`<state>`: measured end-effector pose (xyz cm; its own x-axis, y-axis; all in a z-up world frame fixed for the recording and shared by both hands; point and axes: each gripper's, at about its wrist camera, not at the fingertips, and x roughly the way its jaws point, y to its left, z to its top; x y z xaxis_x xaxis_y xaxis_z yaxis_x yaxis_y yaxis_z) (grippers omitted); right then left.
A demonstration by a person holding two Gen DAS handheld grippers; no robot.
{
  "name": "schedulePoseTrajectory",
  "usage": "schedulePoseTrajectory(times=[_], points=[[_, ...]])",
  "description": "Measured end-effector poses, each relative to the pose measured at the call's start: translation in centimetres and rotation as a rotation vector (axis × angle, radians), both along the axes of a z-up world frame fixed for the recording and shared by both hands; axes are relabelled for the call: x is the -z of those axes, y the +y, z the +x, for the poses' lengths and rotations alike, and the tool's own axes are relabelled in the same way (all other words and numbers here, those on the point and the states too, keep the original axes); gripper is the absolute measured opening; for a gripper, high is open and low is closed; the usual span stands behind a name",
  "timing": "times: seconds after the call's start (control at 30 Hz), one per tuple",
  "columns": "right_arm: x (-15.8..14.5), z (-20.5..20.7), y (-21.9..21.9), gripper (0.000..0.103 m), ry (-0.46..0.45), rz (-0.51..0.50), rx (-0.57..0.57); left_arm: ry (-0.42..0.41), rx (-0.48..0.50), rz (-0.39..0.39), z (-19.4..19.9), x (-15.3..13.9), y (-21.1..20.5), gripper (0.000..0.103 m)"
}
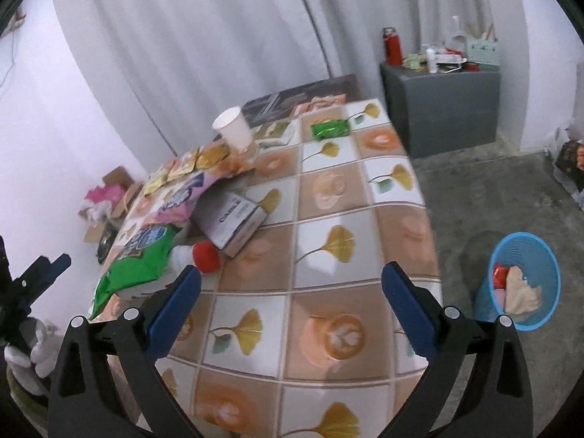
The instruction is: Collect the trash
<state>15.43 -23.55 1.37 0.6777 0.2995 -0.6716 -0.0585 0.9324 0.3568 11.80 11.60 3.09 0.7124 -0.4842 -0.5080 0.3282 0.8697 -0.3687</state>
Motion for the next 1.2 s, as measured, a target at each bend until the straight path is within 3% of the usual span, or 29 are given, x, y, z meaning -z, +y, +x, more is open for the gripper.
schedulePoseTrajectory(times=[0.17,0.37,0.47,0.6,0.7,1.0,1.1,1.2], points=[[0.4,1.1,1.0,0.096,0.038,0.039,-0.022,0.088,-0.039,-0.063,4.2,-0.3,2.1,0.087],[0.8,1.9,1.8,0.096,0.057,0.054,-0.03,0.119,-0.008,0.028,9.8,-1.7,0.8,0.087],[1.0,2.3,2.1,0.096,0.066,0.053,-0.035,0.144,0.037,0.108,12.7,-1.2,-1.5,0.087],[1.3,2.7,2.1,0.096,0.079,0.044,-0.043,0.169,0.105,0.305,16.4,0.6,-6.0,0.087],[1.5,3.1,2.1,0.096,0.086,0.034,-0.048,0.184,0.149,0.389,18.4,1.9,-8.1,0.087],[2.7,4.7,1.9,0.096,0.118,0.031,-0.063,0.251,0.153,0.537,23.6,6.0,-10.2,0.087],[3.1,4.8,1.6,0.096,0.13,0.032,-0.058,0.299,0.119,0.602,25.2,7.9,-9.6,0.087],[3.4,4.9,1.3,0.096,0.139,0.037,-0.052,0.313,0.031,0.596,26.4,8.0,-7.3,0.087]])
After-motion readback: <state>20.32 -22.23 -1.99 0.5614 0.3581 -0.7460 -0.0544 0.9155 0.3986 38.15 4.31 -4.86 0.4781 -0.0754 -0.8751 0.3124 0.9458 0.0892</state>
